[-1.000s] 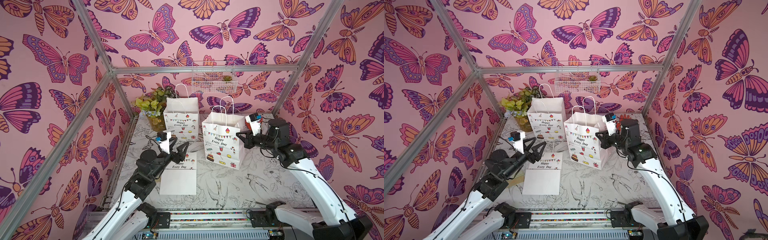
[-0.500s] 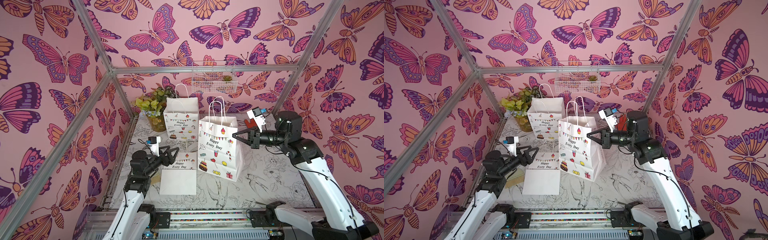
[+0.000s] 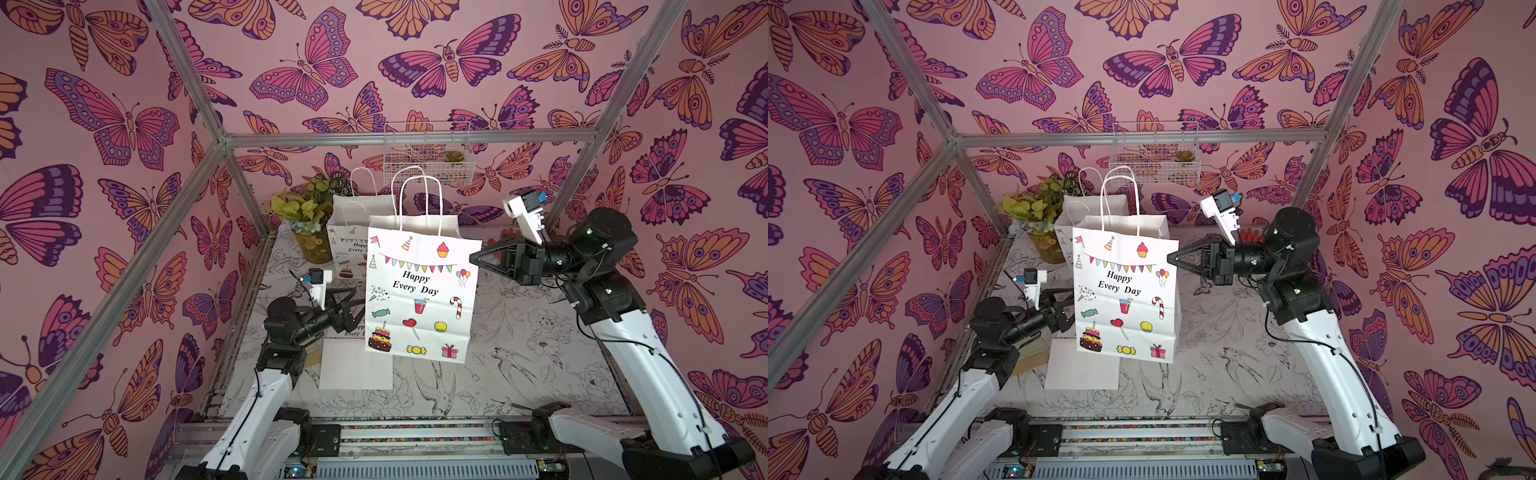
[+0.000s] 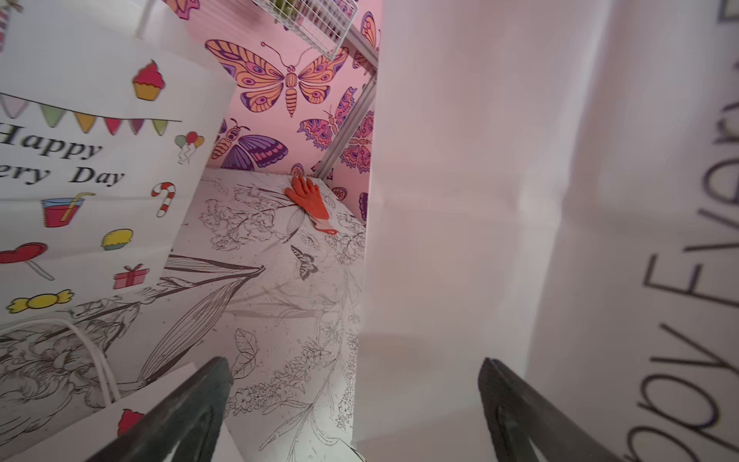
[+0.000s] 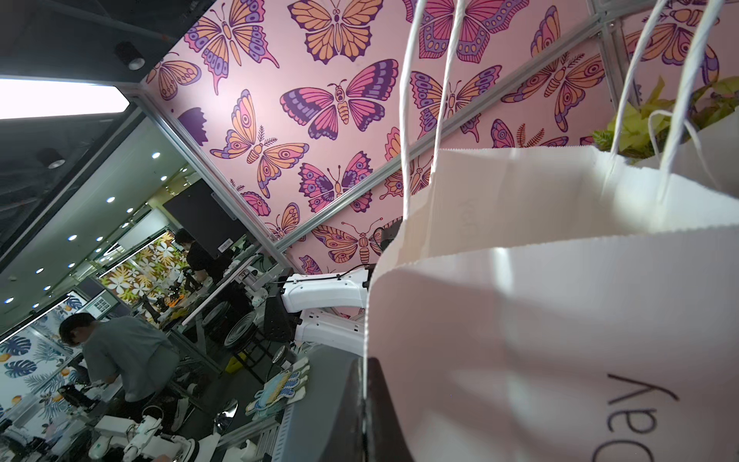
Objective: Put away the paper bag
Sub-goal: Pick up the paper bag from the center of the board, then press the paper bag.
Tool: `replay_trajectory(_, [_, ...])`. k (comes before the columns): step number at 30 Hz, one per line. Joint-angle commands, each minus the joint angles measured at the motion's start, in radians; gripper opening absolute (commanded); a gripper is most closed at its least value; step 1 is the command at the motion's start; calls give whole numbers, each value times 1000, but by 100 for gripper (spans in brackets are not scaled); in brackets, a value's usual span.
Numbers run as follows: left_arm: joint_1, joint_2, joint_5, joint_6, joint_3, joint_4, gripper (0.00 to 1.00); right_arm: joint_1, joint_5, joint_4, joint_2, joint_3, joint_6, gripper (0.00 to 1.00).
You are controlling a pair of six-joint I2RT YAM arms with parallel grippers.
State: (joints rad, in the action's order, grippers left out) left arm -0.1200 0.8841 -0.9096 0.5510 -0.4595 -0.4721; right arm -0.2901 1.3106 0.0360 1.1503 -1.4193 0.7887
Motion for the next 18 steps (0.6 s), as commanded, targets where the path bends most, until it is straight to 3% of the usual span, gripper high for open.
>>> replay_trajectory(1, [-72,31,-63,1,-22,-67,100,1,37,187,14,-34,129,0])
replay_trajectory(7, [-187,92,-78,20,-65,-141,100,-2,22,187,16,-1,111,0])
replay_trajectory(18, [-196,177,-110,340,-21,-663,100,0,15,13,16,54,-59,0])
